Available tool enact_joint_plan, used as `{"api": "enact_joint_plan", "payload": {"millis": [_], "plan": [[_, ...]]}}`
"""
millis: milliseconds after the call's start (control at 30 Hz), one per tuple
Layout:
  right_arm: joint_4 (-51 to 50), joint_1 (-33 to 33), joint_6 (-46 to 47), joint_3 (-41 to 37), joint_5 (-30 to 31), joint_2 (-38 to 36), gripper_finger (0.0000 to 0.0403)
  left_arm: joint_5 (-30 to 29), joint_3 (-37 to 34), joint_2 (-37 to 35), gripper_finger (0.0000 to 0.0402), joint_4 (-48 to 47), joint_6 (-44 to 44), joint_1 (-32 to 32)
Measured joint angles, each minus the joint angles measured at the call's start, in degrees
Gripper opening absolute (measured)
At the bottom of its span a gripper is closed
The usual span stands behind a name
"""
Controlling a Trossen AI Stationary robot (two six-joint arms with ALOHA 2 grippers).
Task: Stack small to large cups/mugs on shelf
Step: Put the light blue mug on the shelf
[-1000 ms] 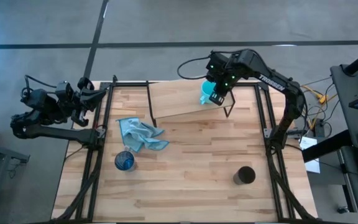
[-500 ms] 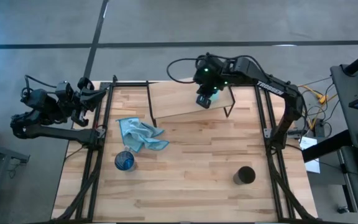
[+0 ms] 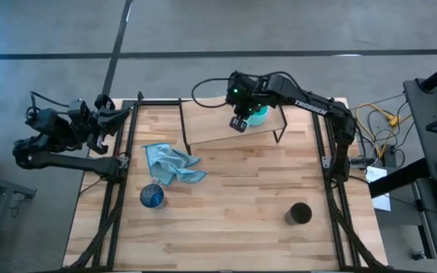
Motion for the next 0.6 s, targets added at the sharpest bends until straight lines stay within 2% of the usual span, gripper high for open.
{"api": "enact_joint_plan", "payload": {"millis": [167,367,600], "plan": [[-1.6,-0.01,0.41,0.14,1.28,0.14,0.0009,0.0,0.0,0.0,0.0,-0.02,-0.02,-0.01],[-7.09,-0.02,0.71,0.12,6.16,0.15,0.0008,-0.01,0.0,0.0,0.0,-0.02,-0.01,-0.01],[-9.87,-0.11,2.58,0.09,6.68,0.15,0.0008,-0.01,0.0,0.0,0.0,-0.02,0.0,0.0]]}}
